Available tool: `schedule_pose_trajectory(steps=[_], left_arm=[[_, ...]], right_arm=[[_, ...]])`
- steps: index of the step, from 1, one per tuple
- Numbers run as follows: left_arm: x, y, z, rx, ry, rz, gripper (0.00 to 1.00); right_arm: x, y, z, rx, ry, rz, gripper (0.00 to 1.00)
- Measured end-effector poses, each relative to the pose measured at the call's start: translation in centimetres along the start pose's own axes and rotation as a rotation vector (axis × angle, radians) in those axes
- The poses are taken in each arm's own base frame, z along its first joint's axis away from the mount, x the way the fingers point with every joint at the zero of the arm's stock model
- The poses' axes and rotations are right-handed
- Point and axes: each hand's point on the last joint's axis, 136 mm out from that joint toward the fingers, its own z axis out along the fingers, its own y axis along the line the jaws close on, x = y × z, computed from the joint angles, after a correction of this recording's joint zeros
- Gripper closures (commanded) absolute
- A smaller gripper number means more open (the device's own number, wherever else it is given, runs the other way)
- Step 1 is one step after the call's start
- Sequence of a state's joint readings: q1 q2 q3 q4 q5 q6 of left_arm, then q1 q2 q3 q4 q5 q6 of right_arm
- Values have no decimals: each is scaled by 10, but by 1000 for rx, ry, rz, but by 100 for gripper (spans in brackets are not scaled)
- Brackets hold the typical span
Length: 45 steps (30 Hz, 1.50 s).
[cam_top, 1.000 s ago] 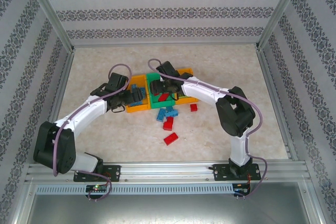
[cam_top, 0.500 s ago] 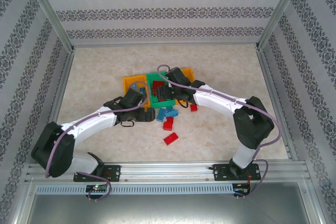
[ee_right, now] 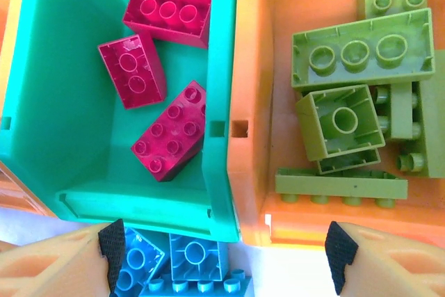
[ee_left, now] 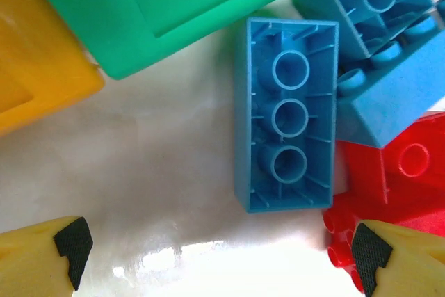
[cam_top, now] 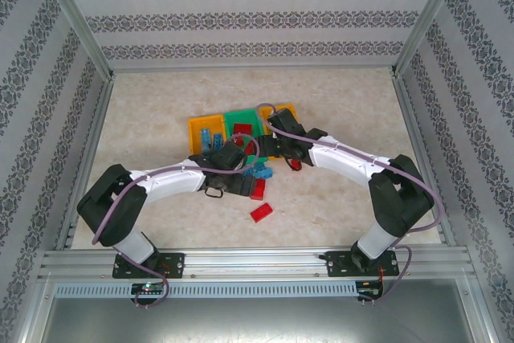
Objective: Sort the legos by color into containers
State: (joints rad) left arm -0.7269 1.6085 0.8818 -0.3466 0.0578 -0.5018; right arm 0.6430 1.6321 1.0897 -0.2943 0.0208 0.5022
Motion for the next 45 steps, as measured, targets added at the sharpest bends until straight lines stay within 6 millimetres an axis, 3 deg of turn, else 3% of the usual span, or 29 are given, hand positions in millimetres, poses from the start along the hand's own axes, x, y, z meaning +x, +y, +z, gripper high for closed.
schedule_pose_trajectory(steps=[11,16,25,32,40,45], left_arm=[[-11,-3,16,-38,10,-4,3],[-20,-7,20,-41,3,-6,9],[-22,-9,23,-45,0,-12,52],[-21,-13,21,-34,2,-3,68],[-1,-4,10,-31,17,-12,68],[19,6,-11,-31,22,-39,68]], right_arm=[[2,-11,-2,12,-5,34,20],[6,-13,0,17,3,37,21],[10,-18,-3,32,-3,37,19],[11,-25,-5,42,-6,47,19],[12,-22,-5,38,-4,40,20],[29,-4,-2,32,29,-14,17]])
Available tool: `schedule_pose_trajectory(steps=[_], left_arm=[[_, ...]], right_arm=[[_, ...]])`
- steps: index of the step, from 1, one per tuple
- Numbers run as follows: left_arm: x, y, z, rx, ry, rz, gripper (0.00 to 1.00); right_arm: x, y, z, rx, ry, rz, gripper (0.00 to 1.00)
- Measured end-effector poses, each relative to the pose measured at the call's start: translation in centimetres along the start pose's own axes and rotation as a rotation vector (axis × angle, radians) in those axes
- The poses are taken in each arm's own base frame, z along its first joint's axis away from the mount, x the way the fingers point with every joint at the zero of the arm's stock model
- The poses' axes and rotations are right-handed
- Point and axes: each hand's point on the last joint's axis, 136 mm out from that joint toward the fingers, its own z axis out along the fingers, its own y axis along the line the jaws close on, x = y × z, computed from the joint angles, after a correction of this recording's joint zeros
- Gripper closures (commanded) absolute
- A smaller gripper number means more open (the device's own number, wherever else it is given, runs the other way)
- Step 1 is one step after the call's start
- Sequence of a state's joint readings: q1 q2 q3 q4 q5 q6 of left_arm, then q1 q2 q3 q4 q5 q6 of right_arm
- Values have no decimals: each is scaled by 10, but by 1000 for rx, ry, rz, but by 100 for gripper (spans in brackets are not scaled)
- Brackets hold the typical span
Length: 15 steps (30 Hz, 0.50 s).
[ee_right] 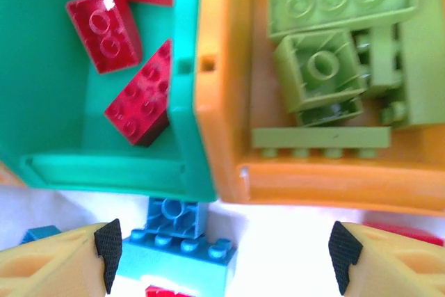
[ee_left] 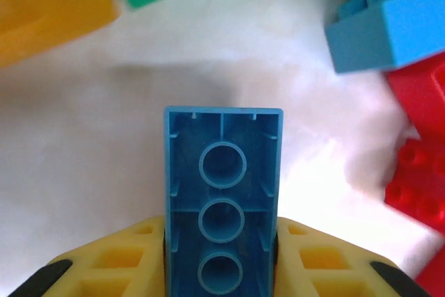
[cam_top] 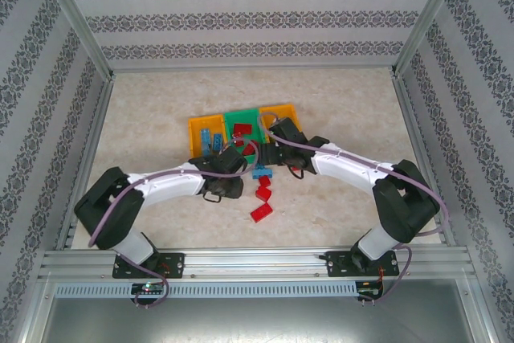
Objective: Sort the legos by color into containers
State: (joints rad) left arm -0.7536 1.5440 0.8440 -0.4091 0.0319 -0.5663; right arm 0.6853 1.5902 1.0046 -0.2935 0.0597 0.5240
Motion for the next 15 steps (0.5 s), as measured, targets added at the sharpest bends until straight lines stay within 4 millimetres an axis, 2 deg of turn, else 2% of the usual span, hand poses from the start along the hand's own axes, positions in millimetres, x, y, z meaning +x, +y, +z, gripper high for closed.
schedule_pose_trajectory(steps=[4,7,10,15], left_arm=[[-5,6,-30,-3,-62,-22,65],[-18,10,-53,-23,-131,-31,62],[-38,16,-72,-50,-186,-53,62],[-71,50,-85,-117,-246,-148,62]], right_arm=[[19,12,10,7,41,-42,13],[30,17,16,22,60,-53,7],[37,21,21,36,71,-68,5],[49,27,31,53,102,-84,4]])
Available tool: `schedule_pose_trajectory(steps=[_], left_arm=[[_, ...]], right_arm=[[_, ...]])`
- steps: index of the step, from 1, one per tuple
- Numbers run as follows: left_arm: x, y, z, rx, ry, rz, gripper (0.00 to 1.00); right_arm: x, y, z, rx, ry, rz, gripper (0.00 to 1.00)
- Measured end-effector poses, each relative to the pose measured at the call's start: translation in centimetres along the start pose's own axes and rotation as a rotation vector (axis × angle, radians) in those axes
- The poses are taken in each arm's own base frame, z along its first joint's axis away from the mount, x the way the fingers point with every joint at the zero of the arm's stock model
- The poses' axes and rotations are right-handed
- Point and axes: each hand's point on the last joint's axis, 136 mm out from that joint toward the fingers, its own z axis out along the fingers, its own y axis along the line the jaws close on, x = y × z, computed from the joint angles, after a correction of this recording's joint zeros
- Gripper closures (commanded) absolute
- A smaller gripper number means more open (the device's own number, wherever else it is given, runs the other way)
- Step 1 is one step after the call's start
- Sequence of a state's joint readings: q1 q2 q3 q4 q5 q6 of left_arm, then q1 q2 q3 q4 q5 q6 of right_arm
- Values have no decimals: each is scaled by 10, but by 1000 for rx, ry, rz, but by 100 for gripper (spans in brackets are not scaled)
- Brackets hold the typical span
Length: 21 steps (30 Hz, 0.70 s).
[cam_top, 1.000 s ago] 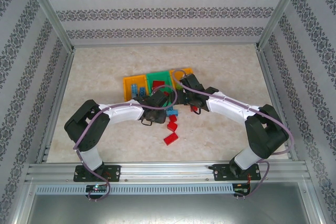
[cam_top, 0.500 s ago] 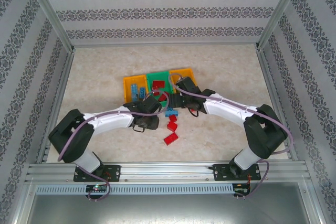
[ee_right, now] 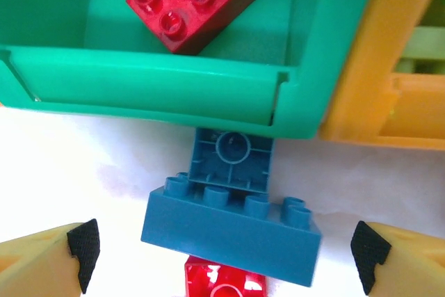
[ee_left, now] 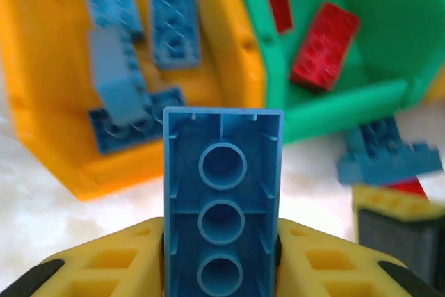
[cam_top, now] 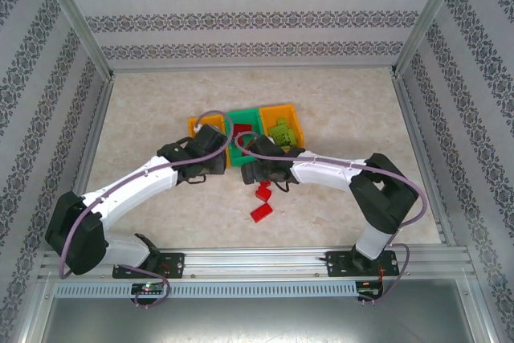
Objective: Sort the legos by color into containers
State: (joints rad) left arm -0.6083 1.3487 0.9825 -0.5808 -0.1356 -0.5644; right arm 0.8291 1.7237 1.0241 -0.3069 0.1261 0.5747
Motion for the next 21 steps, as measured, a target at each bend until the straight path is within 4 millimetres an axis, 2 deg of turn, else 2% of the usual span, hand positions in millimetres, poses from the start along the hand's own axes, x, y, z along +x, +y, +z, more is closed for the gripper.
schedule_pose_trajectory(steps=[4,6,13,19,21], left_arm=[[-12,31,14,-66,14,-64,61],[-14,39,22,-88,33,-74,60],[-27,41,49,-89,79,-78,56],[-55,44,61,-92,59,-99,37],[-64,45,65,-94,52,-106,24]], right_arm=[[7,-1,7,15,25,-1,3],[8,-2,10,22,30,4,4],[10,-2,21,38,47,14,11],[12,-4,26,60,59,19,21],[12,-5,26,67,62,23,25]])
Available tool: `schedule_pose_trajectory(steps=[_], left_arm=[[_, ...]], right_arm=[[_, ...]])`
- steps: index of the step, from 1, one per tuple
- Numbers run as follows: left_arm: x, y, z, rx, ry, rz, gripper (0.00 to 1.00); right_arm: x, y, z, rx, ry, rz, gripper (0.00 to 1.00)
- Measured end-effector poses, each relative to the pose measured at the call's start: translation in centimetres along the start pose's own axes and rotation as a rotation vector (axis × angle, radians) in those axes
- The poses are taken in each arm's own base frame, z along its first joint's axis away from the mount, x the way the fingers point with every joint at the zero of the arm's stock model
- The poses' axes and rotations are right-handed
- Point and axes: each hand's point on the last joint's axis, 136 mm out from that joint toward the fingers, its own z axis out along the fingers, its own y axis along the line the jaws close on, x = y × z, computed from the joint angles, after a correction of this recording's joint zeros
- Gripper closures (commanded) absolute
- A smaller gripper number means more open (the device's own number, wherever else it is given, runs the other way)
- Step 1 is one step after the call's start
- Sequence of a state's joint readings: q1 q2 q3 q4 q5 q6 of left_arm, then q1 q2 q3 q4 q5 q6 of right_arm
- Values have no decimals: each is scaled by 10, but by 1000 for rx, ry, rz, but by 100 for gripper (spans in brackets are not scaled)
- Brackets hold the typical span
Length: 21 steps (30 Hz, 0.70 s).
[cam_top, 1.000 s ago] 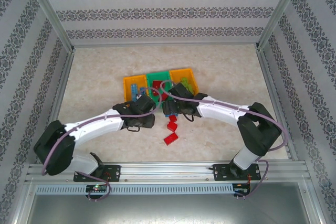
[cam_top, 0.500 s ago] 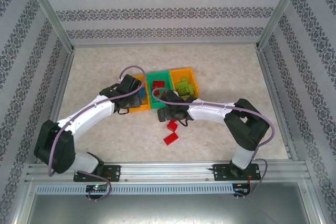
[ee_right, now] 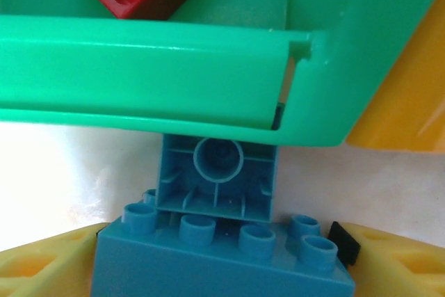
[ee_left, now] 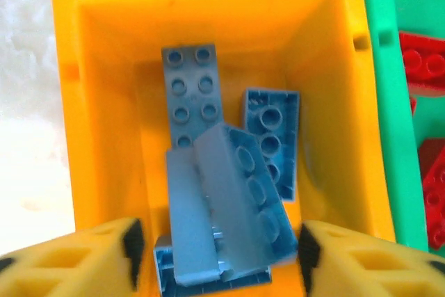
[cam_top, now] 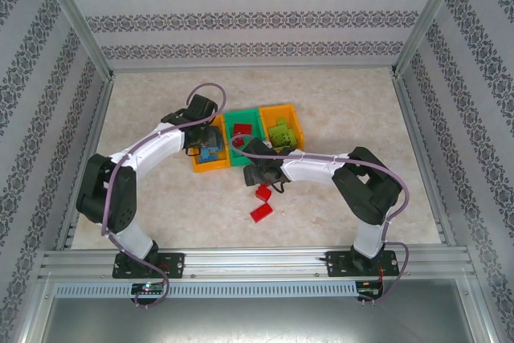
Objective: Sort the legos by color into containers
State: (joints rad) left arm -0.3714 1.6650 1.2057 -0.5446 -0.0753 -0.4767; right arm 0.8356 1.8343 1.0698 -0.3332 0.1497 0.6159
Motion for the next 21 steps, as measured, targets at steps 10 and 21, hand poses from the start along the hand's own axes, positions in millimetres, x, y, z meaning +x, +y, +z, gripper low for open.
schedule_pose_trajectory(steps=[10,21], left_arm=[[8,4,-12,40,-26,-35,0],[20,19,-30,35,-84,-60,1]], right_arm=[[-3,-1,0,17,-2,9,43],[-1,14,-14,-11,-22,-33,46]])
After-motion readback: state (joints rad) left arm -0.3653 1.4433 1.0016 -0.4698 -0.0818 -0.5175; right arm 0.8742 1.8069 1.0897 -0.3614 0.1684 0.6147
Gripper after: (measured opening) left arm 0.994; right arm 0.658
